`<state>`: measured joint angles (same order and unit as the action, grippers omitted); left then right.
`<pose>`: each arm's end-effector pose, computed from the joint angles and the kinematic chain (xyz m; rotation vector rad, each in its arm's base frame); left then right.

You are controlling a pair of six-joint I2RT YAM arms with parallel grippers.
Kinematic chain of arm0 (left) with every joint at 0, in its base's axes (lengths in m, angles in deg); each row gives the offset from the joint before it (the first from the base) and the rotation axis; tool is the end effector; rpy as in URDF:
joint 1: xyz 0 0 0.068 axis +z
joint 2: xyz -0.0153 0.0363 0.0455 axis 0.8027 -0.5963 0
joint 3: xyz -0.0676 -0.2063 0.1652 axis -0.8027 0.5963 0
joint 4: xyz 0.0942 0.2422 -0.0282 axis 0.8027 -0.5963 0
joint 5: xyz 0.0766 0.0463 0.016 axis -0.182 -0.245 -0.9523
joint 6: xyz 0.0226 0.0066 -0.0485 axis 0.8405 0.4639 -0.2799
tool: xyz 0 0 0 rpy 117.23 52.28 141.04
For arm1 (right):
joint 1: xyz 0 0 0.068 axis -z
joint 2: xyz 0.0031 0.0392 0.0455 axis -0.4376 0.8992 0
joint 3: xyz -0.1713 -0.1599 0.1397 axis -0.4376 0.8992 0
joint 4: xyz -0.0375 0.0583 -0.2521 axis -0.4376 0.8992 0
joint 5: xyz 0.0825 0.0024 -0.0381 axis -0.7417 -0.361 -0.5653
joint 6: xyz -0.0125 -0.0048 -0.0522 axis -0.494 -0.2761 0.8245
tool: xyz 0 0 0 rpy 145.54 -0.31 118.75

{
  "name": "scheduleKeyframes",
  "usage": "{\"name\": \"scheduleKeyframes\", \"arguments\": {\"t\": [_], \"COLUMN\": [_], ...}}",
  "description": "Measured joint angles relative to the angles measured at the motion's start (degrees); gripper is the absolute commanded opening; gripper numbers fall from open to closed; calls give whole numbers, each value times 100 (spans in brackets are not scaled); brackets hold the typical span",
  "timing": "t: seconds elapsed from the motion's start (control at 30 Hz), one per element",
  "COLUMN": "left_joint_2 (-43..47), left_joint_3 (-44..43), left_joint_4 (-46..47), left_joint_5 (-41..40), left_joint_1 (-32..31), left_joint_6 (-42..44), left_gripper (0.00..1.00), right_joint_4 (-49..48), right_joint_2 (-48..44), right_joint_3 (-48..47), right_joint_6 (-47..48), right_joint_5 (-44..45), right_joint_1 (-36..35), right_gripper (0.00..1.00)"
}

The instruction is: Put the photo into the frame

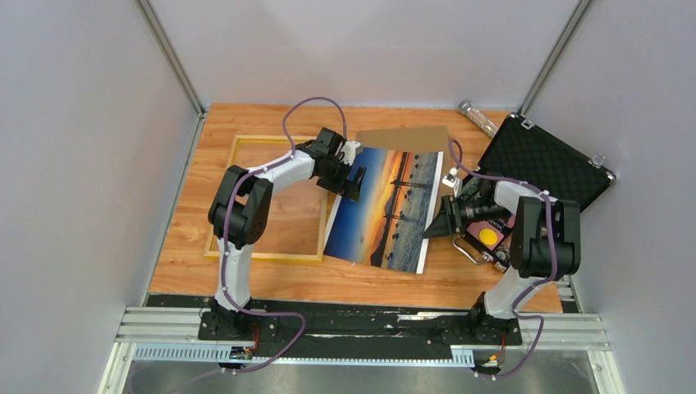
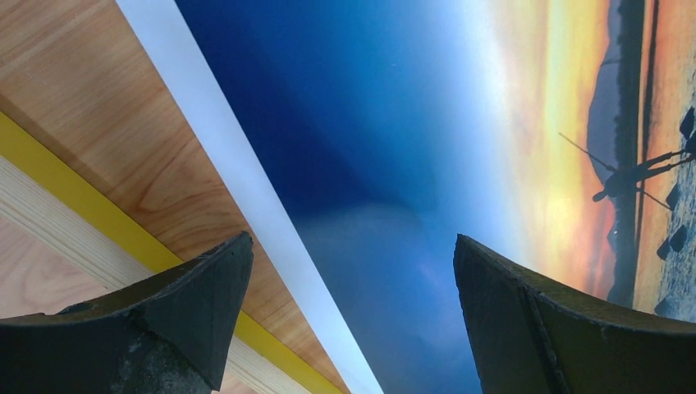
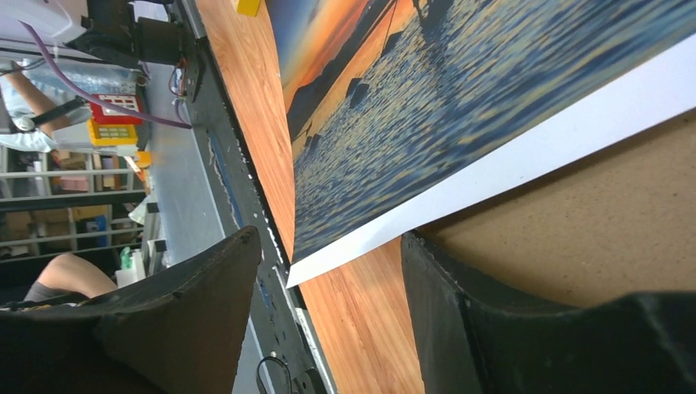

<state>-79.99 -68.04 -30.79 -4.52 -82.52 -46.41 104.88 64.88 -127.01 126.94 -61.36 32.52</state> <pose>0.3782 -0.2239 0.1718 0.6824 2.5891 -0.6314 0.2593 0.0020 0.1615 -0.5795 2.3794 1.4562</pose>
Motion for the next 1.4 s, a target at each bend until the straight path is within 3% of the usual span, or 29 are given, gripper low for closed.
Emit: {"name": "scheduleKeyframes", "arguments": {"t": [0.77, 1.4], "left_joint_2": [0, 39], "left_joint_3": [96, 273], "left_joint_4": [251, 656], "left_joint_5": [37, 214], "left_joint_1": [2, 37], "left_joint_6": [-22, -201], "left_gripper": [100, 100], "right_joint_4": [-693, -2356], "right_joint_2": [369, 369], "right_joint_3": [-164, -181], "right_joint_6": [-1770, -4083], "right_joint_5": [-282, 197], "right_joint_1": [199, -9], "right_gripper": [63, 57]}}
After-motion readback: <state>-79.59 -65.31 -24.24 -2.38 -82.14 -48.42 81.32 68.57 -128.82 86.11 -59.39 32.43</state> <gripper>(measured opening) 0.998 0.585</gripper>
